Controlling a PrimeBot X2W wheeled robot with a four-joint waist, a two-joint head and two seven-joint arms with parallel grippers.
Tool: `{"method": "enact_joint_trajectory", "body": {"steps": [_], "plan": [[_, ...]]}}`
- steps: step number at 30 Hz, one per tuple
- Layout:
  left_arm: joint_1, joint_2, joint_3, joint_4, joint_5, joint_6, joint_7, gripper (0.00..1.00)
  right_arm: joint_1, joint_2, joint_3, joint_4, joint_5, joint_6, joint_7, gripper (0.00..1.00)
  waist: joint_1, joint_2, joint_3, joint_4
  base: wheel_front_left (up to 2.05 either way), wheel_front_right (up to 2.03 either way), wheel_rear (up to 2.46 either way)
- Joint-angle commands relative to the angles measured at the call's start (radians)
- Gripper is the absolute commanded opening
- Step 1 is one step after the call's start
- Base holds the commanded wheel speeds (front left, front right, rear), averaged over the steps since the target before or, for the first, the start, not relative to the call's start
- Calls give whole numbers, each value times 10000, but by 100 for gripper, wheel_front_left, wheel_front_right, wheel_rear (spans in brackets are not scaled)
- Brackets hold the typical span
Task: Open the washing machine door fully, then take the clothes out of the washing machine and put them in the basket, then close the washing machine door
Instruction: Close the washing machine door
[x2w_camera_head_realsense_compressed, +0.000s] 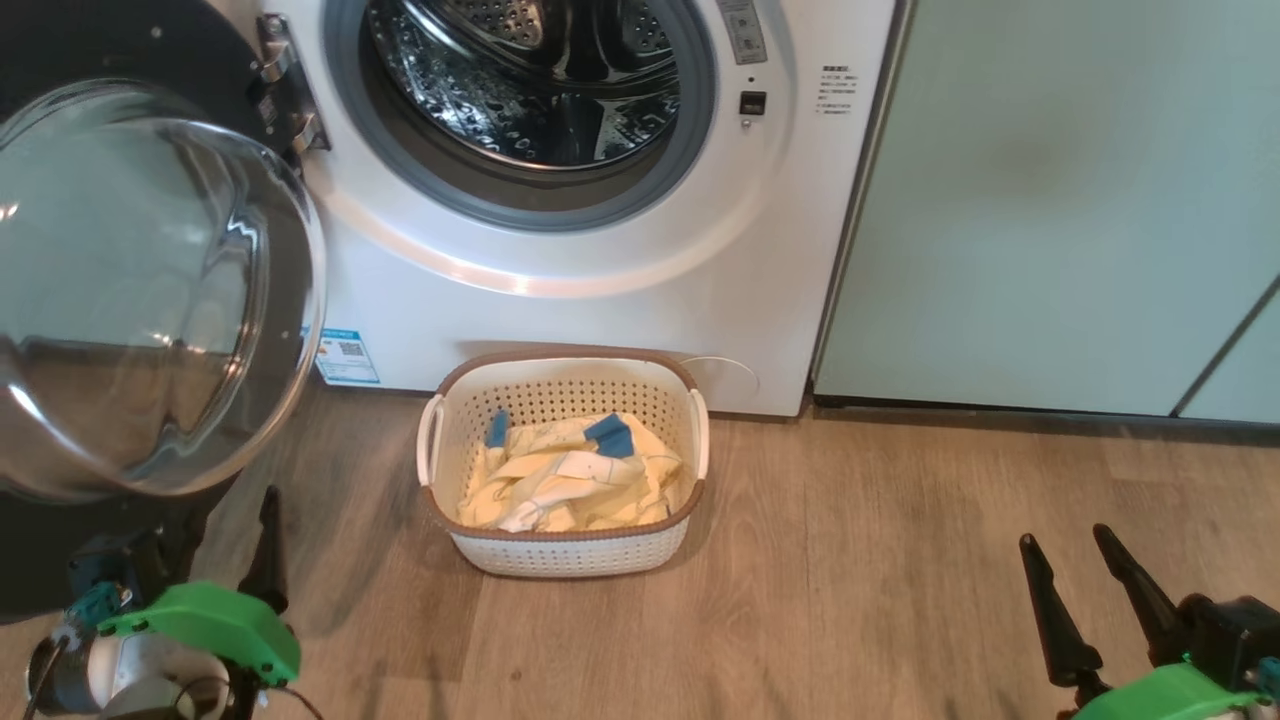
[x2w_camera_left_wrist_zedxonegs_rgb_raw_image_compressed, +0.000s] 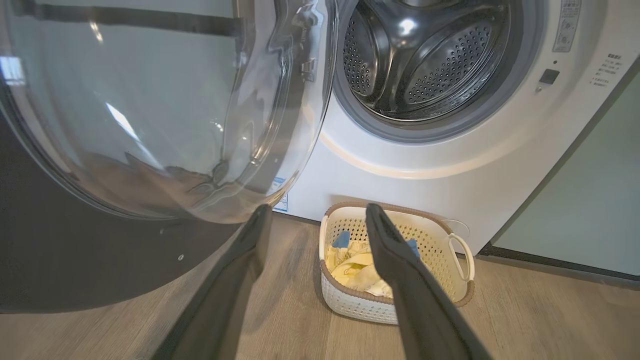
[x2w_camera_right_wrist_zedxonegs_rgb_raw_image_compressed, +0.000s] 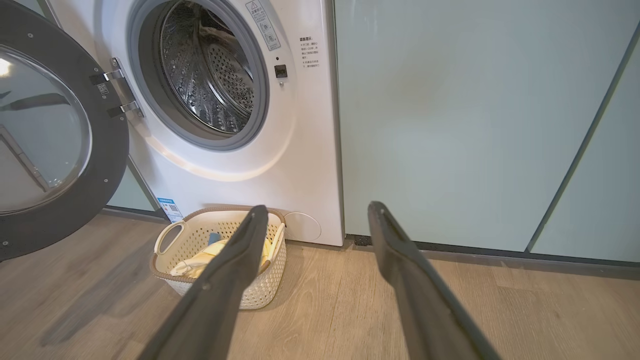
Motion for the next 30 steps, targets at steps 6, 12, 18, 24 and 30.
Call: {"method": "enact_joint_trajectory", "body": {"steps": [6, 12, 18, 24, 30], "plan": [[-601, 164, 468, -290, 87, -13, -104, 100, -237, -100, 164, -319, -98, 44, -97, 100, 0, 0, 5, 473, 0, 0, 0], [-677, 116, 491, -251, 133, 29, -105, 100, -276, -67, 137, -352, -103, 44, -97, 100, 0, 0, 42, 1094, 0, 0, 0], [-770, 85, 590, -231, 166, 120, -106, 100, -321, -34, 124, -371, -108, 44, -97, 100, 0, 0, 114, 1844, 0, 0, 0], [-844, 15, 626, -265, 245, 194, -106, 100, -383, -31, 124, -369, -106, 44, -97, 100, 0, 0, 166, 2604, 0, 0, 0], [-886, 11, 659, -196, 253, 167, -106, 100, -469, -44, 152, -362, -99, 44, -97, 100, 0, 0, 222, 3281, 0, 0, 0]]}}
